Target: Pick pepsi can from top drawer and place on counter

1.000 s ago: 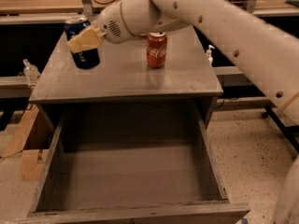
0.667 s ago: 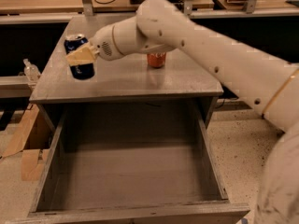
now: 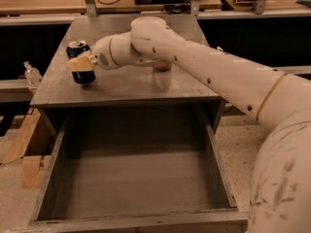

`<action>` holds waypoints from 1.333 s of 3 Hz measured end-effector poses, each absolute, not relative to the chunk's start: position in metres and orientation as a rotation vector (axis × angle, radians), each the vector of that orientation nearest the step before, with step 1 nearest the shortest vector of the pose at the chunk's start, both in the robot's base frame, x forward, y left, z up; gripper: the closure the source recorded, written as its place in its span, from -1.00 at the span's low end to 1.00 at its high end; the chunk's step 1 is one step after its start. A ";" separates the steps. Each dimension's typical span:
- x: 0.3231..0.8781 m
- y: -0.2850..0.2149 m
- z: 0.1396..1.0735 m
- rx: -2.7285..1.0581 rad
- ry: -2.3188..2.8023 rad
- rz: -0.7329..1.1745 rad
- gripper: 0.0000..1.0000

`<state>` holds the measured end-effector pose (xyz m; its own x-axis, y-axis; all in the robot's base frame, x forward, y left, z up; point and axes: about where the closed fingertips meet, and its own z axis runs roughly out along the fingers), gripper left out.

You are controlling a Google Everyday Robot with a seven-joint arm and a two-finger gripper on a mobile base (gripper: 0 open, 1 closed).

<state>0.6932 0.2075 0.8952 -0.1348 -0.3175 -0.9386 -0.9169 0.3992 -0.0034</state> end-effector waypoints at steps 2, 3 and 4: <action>0.692 0.212 0.894 -1.103 1.671 0.767 -0.29; 0.691 0.214 0.894 -1.106 1.670 0.770 -0.75; 0.690 0.216 0.893 -1.109 1.669 0.773 -1.00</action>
Offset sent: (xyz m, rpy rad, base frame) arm -0.0003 0.0018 -0.0004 0.0007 0.0000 0.0013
